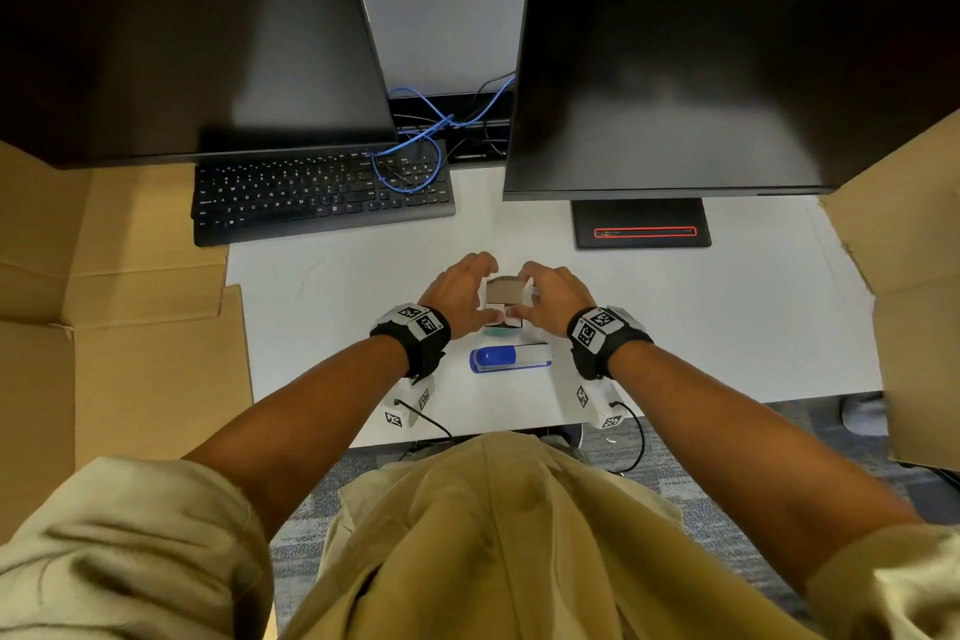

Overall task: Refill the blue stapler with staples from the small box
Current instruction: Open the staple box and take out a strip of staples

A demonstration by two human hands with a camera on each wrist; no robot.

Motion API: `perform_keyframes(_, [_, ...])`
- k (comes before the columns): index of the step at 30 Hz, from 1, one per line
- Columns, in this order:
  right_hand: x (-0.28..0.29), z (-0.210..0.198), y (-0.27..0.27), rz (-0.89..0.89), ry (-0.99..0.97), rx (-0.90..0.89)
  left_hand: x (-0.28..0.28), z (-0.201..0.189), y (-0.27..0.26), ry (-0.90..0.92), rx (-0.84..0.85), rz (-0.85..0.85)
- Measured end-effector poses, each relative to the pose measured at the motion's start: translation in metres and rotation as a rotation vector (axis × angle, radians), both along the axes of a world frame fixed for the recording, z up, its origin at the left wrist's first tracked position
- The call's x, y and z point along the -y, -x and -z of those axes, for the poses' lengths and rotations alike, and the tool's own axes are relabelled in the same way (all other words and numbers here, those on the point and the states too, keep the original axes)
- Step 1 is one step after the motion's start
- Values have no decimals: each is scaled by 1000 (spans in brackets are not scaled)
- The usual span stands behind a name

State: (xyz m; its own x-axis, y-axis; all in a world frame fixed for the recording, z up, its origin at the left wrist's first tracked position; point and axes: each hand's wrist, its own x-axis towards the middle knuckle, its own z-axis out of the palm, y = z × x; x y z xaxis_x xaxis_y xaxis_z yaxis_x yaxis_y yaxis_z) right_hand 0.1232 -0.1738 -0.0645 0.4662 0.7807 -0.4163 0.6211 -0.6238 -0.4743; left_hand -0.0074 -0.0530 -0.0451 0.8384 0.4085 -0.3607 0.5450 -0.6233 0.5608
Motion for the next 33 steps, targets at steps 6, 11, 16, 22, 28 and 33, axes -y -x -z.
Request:
perform_keyframes(6, [9, -12, -3, 8, -109, -51, 1, -6, 7, -41, 14, 22])
perform_keyframes(11, [22, -13, -6, -8, -191, -79, 4, -3, 12, -39, 32, 62])
perform_keyframes(16, [28, -15, -3, -64, -168, -79, 6, 0, 15, -30, 8, 75])
perform_keyframes(22, [26, -12, 2, -67, -150, -45, 7, 1, 15, -17, 14, 75])
perform_keyframes(28, [23, -13, 9, -123, -113, -9, 8, 5, 16, -43, 29, 88])
perform_keyframes(33, [26, -12, 12, -124, -129, 32, 7, 7, 17, -56, 37, 97])
